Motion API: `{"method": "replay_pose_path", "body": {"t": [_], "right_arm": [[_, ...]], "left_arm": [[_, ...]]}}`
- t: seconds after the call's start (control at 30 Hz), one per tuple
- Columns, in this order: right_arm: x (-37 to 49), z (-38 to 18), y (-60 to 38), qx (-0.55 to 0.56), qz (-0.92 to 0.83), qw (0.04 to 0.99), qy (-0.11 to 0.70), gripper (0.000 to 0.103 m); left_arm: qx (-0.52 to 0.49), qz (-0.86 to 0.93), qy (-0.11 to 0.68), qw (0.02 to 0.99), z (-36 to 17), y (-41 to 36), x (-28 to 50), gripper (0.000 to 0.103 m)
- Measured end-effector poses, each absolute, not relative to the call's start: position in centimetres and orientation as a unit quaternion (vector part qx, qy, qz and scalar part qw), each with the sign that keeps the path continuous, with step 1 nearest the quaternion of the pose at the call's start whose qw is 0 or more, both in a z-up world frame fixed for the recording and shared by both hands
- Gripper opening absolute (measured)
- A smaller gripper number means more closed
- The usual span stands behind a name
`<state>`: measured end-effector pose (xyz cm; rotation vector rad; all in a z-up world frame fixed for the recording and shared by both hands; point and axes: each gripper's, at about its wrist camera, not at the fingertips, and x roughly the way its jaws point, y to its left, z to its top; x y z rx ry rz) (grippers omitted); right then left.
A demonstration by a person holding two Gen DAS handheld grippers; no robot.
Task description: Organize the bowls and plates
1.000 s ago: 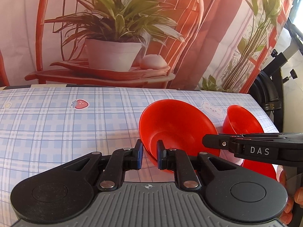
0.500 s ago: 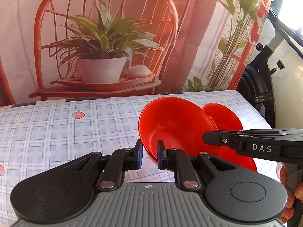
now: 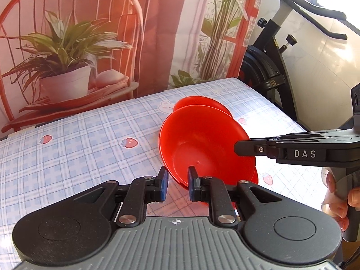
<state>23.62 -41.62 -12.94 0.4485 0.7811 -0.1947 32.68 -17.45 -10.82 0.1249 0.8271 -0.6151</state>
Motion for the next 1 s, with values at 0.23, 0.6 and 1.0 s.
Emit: {"method": "replay_pose_path", "body": {"t": [0.23, 0.6, 1.0], "right_arm": [[21.5, -13.9, -43.2, 0.228, -0.107, 0.888, 0.385, 0.008], [20.5, -15.5, -44.0, 0.249, -0.105, 0.880, 0.391, 0.008], [20.7, -15.5, -44.1, 0.244, -0.110, 0.879, 0.394, 0.008]], "left_arm": [[0.073, -0.314, 0.415, 0.851, -12.3, -19.7, 32.8, 0.020], [0.098, -0.315, 0.432, 0.840, -13.2, -20.9, 33.0, 0.020], [0.110, -0.303, 0.436, 0.840, -13.4, -21.2, 33.1, 0.020]]}}
